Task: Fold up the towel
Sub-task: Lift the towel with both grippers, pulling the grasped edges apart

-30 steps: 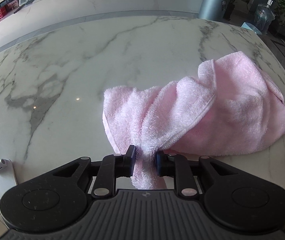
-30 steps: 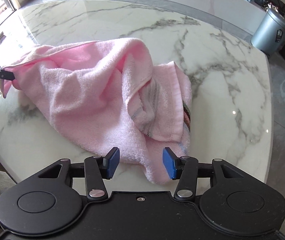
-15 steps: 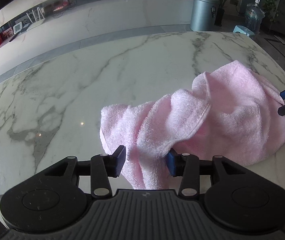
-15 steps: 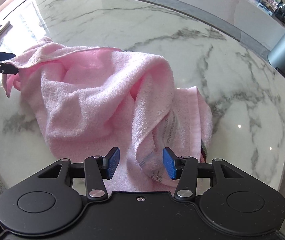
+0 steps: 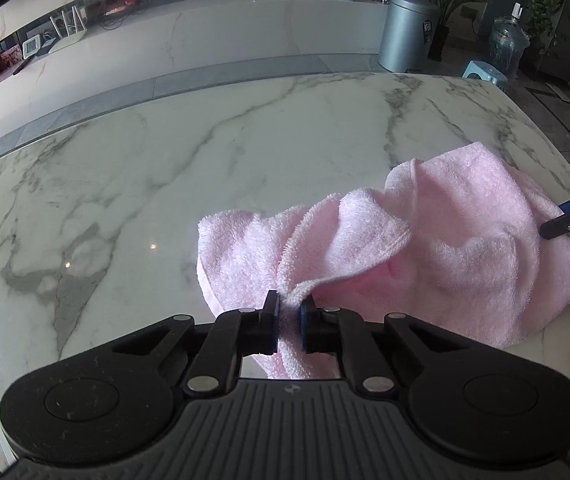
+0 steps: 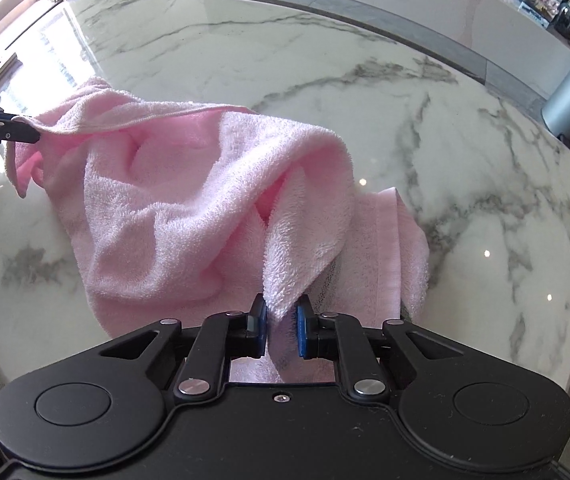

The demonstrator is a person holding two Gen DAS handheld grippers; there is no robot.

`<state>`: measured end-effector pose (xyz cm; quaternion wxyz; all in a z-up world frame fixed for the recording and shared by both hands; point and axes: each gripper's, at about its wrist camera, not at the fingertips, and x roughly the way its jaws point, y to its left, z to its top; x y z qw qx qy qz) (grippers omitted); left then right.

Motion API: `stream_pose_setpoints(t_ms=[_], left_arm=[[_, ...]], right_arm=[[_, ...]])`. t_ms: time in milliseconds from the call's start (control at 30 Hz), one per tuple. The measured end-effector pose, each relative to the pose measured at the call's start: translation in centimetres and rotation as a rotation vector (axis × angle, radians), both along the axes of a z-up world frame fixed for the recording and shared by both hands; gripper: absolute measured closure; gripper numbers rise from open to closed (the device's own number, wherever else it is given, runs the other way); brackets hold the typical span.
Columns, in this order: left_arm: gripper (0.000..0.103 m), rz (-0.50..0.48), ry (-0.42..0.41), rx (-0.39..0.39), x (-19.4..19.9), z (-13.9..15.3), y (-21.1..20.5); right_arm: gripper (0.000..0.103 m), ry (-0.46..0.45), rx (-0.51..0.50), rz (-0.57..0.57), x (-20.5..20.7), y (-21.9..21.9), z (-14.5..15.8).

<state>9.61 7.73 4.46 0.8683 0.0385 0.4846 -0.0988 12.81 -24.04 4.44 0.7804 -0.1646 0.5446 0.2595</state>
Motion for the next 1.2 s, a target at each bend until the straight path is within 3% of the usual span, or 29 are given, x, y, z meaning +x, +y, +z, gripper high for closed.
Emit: stream_pose_setpoints(t_ms=[200,533,733,933,1100,1133,1200], left_arm=[[0.095,0.024,-0.018,0.038,-0.2,1.5,1.2],[0.095,0.084,-0.066,0.1,-1.5,4.2,2.7],[0.096,0.118,-0.049,0.144,-2.7,3.9,3.9],[0.096,0.146,-0.013,0.168,-3.8,3.0,5.0],[0.096,0.137,0.018,0.177,-4.9,2.0,5.1],[0.096,0.132,0.02,0.182,-5.1,2.0,5.0],[0.096,0.125,0.022,0.187,-5.4,1.8,4.8]], right_arm=[[0.093,-0.051,-0.023,-0.049,0.3,-1.3,2.5],[0.093,-0.017,-0.035,-0.035,-2.4,-3.4,5.4],[0.093,0.015,-0.126,-0.012,-5.3,-4.3,4.0],[0.093,0.11,-0.18,-0.021,-7.5,-5.5,0.3],[0.092,0.145,-0.184,-0.013,-8.7,-5.7,-1.5],[0.091,0.142,-0.175,-0.007,-8.9,-5.7,-1.5],[0.078,0.128,-0.155,0.016,-9.2,-5.6,-1.0]])
